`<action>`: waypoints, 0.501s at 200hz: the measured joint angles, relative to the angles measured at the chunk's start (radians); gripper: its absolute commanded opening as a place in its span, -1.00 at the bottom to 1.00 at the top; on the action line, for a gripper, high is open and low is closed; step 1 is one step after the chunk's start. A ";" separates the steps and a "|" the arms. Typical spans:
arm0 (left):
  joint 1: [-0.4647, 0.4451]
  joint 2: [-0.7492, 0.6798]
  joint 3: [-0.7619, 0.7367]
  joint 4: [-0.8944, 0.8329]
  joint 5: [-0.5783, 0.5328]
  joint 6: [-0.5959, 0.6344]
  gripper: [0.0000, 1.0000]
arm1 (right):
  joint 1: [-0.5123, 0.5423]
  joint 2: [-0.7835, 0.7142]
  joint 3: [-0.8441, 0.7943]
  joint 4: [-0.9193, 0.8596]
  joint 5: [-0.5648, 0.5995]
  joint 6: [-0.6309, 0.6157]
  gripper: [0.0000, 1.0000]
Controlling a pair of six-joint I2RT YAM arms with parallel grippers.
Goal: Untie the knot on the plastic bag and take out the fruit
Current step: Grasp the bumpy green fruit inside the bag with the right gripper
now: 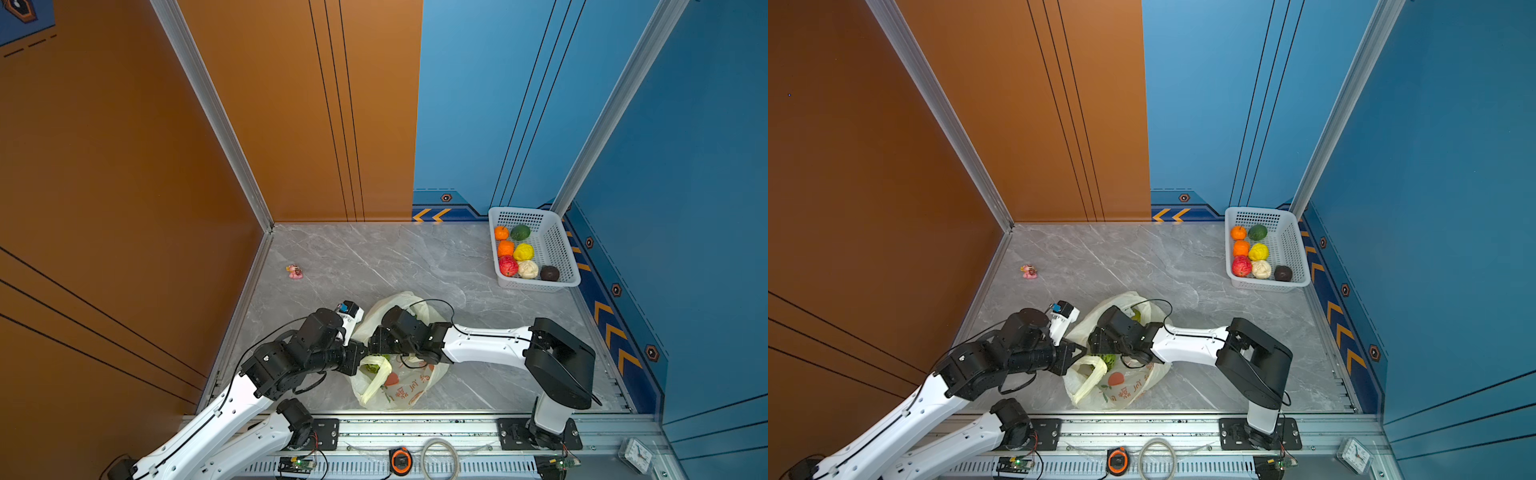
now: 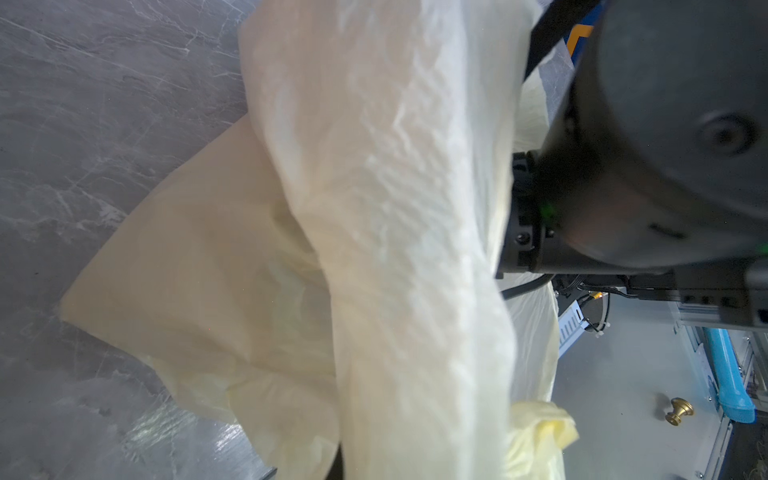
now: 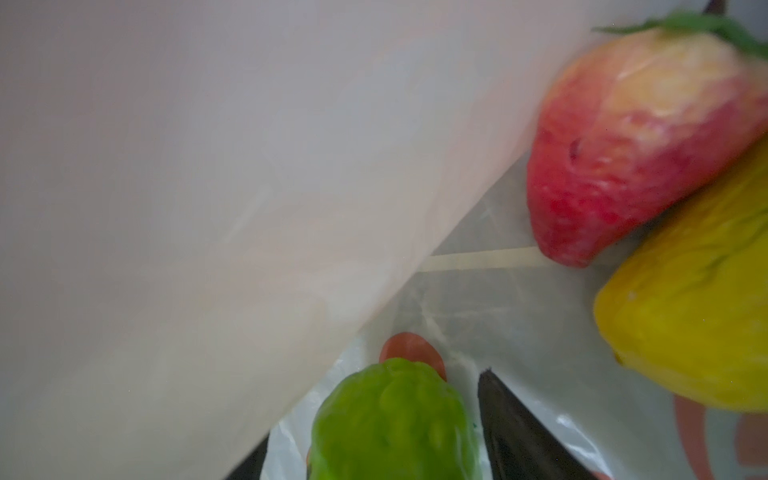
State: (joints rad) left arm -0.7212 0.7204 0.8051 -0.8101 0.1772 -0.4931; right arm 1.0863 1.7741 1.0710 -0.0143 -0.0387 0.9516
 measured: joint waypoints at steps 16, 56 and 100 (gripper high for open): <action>0.004 -0.002 -0.001 0.000 0.000 0.000 -1.00 | 0.000 0.000 0.000 -0.031 -0.023 -0.025 0.65; 0.008 -0.013 -0.006 0.000 0.000 0.000 -1.00 | 0.006 -0.001 0.006 -0.129 -0.071 -0.087 0.81; 0.008 -0.019 -0.007 0.000 0.000 -0.001 -1.00 | 0.038 0.002 0.039 -0.188 -0.089 -0.111 0.80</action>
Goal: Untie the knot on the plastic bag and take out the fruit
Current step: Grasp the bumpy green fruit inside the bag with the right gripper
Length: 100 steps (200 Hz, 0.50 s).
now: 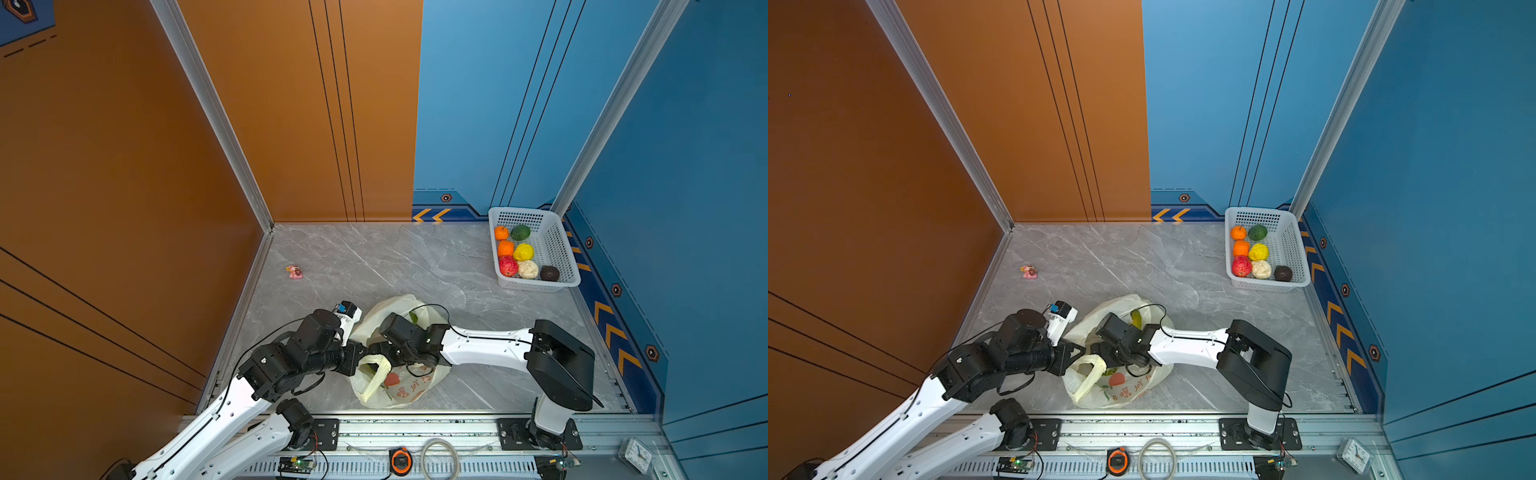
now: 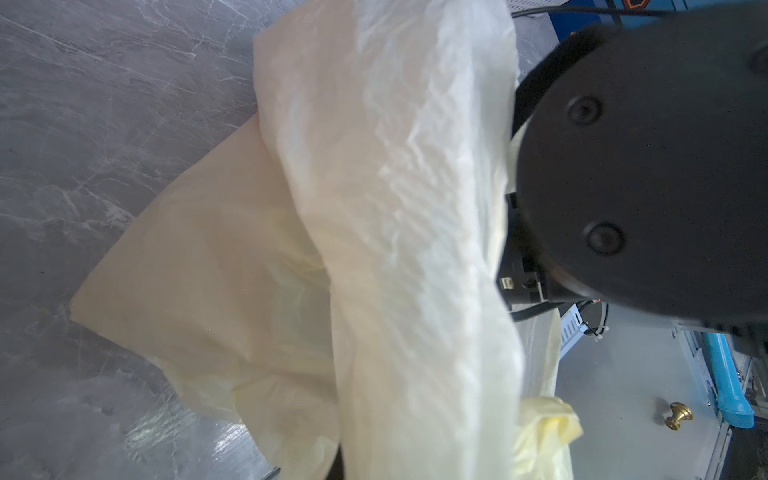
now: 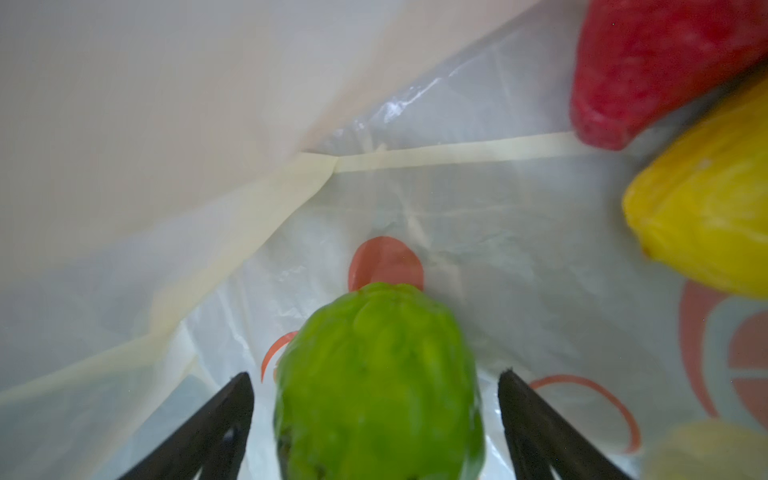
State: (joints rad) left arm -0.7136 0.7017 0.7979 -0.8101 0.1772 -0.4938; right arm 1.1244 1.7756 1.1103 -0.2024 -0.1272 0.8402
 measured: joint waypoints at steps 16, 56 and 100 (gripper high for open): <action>0.000 0.000 -0.001 0.000 0.000 0.000 -1.00 | 0.007 0.011 0.019 0.000 0.000 -0.001 0.57; 0.000 -0.002 -0.013 0.000 0.000 0.000 -1.00 | 0.004 0.027 0.040 0.012 -0.001 0.006 0.30; 0.000 -0.027 -0.025 0.000 -0.001 -0.004 -1.00 | 0.005 0.047 0.041 -0.005 -0.005 0.003 0.74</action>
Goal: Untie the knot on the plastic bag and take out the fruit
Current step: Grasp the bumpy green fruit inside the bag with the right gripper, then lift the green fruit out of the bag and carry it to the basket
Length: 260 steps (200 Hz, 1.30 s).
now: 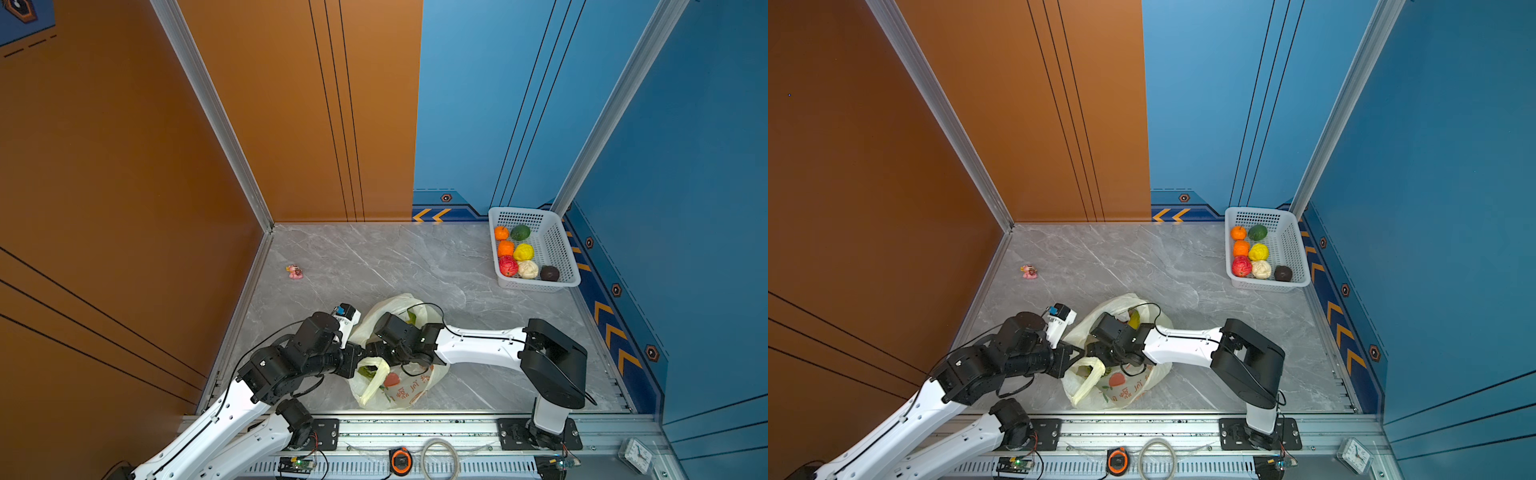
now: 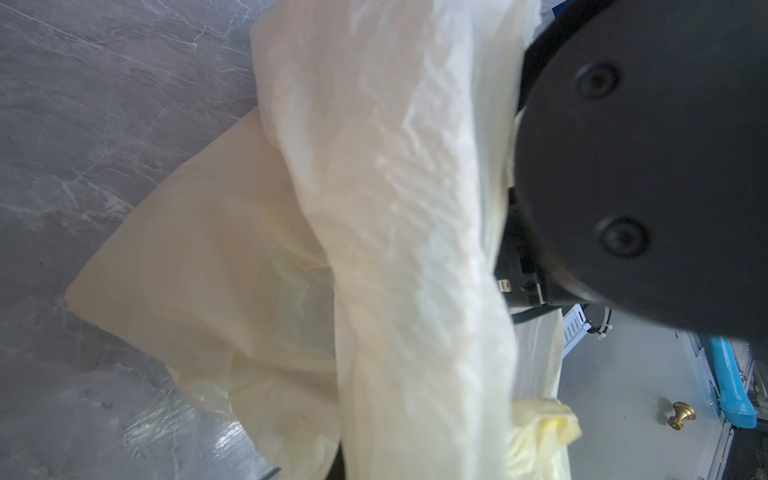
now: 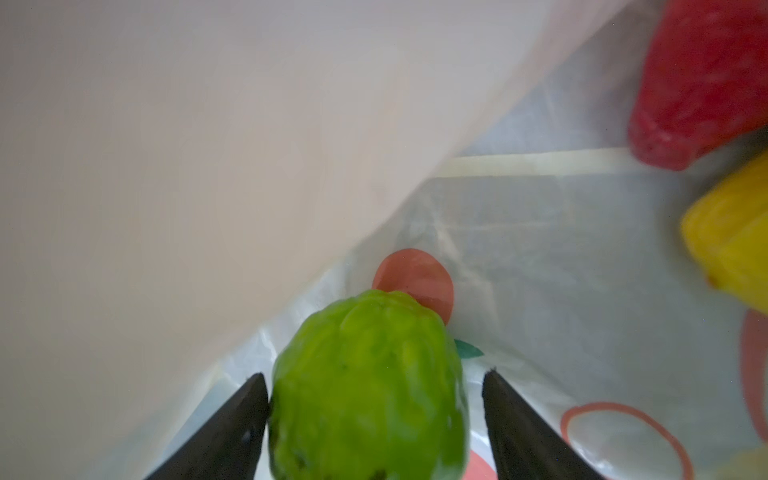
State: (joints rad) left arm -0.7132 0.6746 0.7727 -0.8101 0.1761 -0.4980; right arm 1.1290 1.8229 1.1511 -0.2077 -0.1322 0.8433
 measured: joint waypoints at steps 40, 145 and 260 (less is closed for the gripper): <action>0.000 -0.003 0.000 0.000 -0.003 0.000 -1.00 | 0.013 0.046 0.006 -0.028 0.000 -0.002 0.68; 0.002 -0.013 0.000 0.001 -0.022 -0.008 -1.00 | 0.016 -0.040 -0.022 -0.068 0.006 -0.001 0.29; 0.013 -0.016 0.000 0.039 -0.082 -0.023 -1.00 | -0.002 -0.382 -0.019 -0.255 0.037 0.010 0.30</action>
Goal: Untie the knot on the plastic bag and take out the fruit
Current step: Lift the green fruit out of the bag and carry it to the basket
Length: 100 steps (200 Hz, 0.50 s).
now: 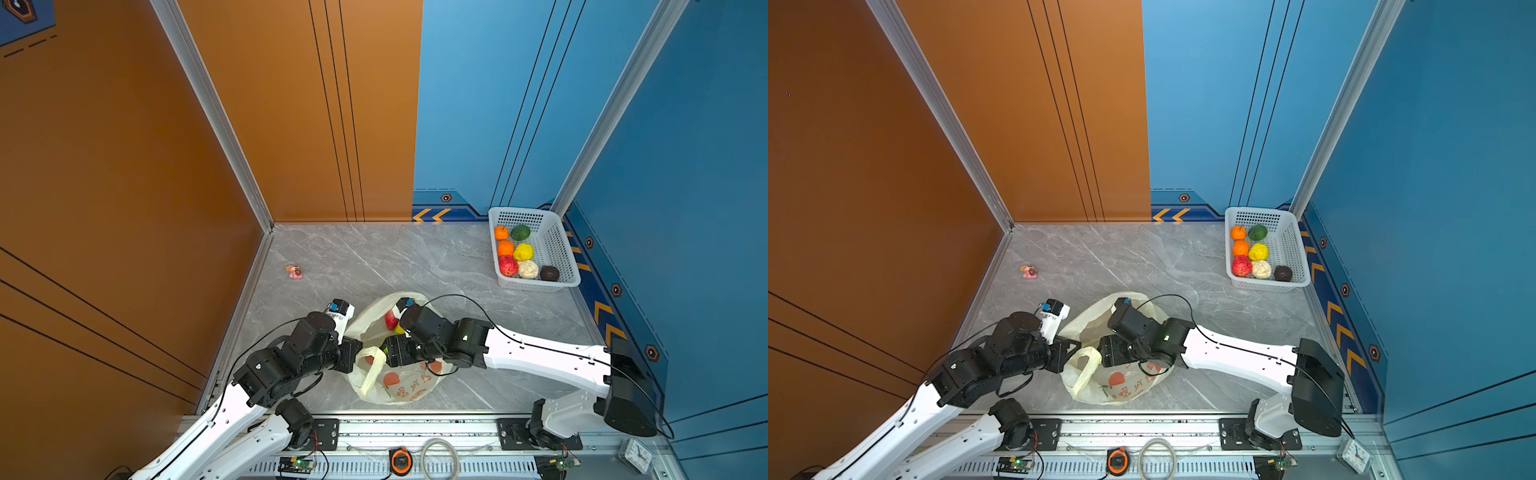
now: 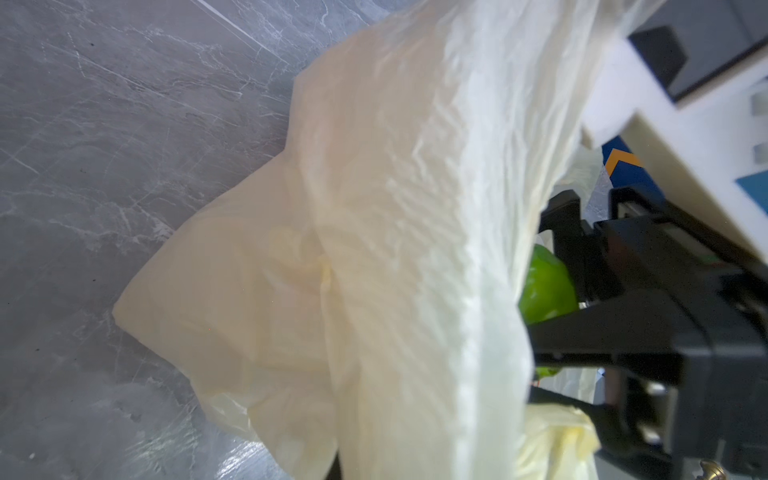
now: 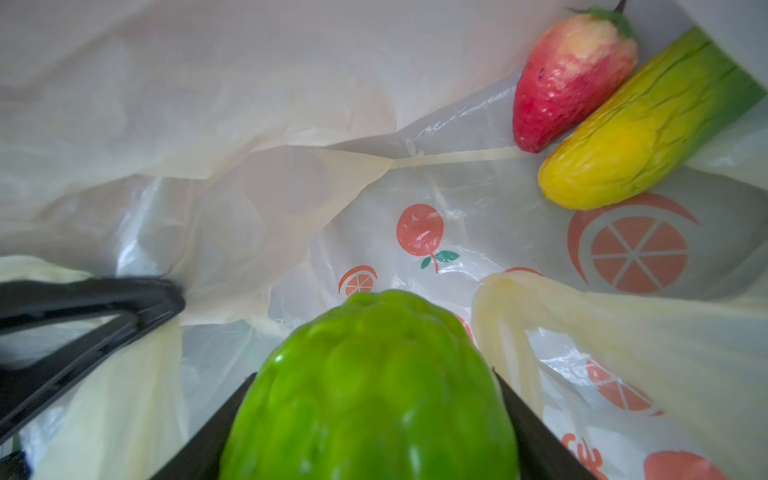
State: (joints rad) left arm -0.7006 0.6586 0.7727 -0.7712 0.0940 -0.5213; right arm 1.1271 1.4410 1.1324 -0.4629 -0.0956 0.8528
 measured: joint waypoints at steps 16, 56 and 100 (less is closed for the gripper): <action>0.000 0.004 0.000 0.005 -0.005 0.000 -1.00 | -0.024 -0.030 0.023 -0.040 0.002 0.000 0.30; 0.000 0.018 0.000 0.018 -0.008 0.000 -1.00 | -0.127 -0.122 0.095 -0.133 0.000 -0.008 0.30; 0.000 0.023 0.000 0.021 -0.008 0.000 -1.00 | -0.381 -0.162 0.184 -0.234 -0.030 -0.080 0.29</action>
State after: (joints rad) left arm -0.7002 0.6811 0.7727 -0.7502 0.0860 -0.5209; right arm 0.7456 1.2789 1.3167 -0.6971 -0.1253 0.7727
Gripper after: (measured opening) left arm 0.045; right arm 0.760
